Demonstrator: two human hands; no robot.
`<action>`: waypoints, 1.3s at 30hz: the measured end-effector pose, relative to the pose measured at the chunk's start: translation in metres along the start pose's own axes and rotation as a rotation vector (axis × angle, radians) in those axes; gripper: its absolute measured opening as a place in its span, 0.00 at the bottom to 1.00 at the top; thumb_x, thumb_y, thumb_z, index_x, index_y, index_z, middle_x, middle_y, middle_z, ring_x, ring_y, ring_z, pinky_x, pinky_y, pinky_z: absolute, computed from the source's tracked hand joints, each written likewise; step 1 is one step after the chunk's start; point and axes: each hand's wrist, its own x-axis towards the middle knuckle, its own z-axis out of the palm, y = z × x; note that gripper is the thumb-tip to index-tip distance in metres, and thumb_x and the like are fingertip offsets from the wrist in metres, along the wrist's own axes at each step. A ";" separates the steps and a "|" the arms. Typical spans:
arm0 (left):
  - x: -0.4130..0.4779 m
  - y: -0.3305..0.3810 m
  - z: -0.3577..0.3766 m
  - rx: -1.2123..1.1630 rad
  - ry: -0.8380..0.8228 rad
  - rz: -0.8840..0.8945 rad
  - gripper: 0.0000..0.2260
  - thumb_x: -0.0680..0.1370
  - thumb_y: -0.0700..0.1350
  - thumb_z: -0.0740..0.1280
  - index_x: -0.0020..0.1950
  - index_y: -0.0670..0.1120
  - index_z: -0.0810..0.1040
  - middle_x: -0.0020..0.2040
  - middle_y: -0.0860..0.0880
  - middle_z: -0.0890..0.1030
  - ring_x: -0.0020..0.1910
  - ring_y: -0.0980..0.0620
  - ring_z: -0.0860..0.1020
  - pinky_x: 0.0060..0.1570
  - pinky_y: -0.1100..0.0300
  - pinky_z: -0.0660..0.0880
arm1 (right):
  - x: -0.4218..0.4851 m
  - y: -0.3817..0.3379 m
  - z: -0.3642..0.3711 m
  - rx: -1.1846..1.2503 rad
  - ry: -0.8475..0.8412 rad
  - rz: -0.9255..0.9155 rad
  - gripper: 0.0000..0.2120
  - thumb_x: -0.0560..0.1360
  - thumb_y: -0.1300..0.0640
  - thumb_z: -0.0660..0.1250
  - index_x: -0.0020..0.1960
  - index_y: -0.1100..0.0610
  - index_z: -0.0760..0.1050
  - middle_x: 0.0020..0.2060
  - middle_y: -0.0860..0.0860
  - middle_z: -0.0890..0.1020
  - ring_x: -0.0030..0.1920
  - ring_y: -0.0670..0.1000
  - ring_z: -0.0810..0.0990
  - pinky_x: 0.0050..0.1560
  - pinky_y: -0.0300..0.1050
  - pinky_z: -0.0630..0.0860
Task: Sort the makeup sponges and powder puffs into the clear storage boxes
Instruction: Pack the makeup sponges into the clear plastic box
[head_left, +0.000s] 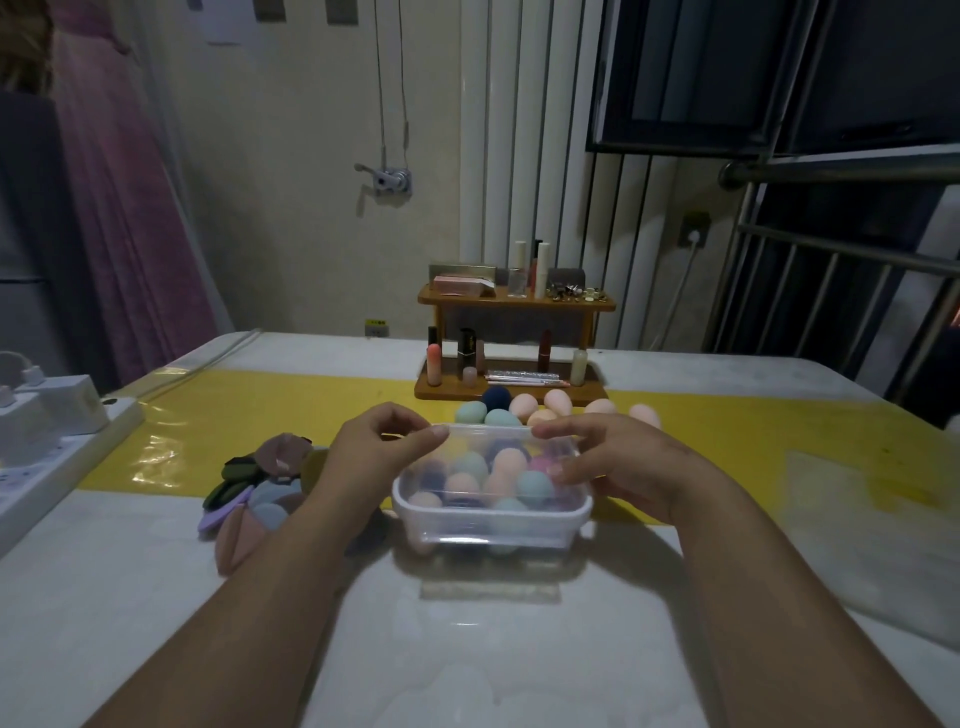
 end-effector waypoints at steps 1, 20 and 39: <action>0.000 -0.001 -0.001 0.029 -0.010 0.009 0.08 0.73 0.50 0.75 0.47 0.48 0.81 0.48 0.50 0.81 0.50 0.49 0.78 0.47 0.54 0.77 | 0.000 0.000 0.000 0.004 0.002 0.002 0.20 0.68 0.66 0.76 0.55 0.46 0.84 0.63 0.50 0.79 0.63 0.55 0.77 0.65 0.59 0.75; 0.000 0.019 -0.010 0.740 -0.089 0.288 0.12 0.77 0.57 0.68 0.50 0.51 0.85 0.44 0.54 0.79 0.47 0.53 0.76 0.45 0.54 0.74 | -0.027 -0.010 0.028 -0.322 0.149 -0.173 0.17 0.78 0.68 0.64 0.52 0.48 0.86 0.76 0.46 0.66 0.75 0.52 0.65 0.67 0.41 0.65; -0.049 0.001 -0.021 0.603 -0.337 0.114 0.44 0.69 0.56 0.77 0.78 0.64 0.54 0.70 0.49 0.74 0.49 0.59 0.75 0.44 0.67 0.72 | -0.049 0.025 0.043 -0.495 0.240 -0.336 0.36 0.65 0.54 0.82 0.70 0.42 0.73 0.76 0.37 0.59 0.71 0.39 0.62 0.70 0.40 0.66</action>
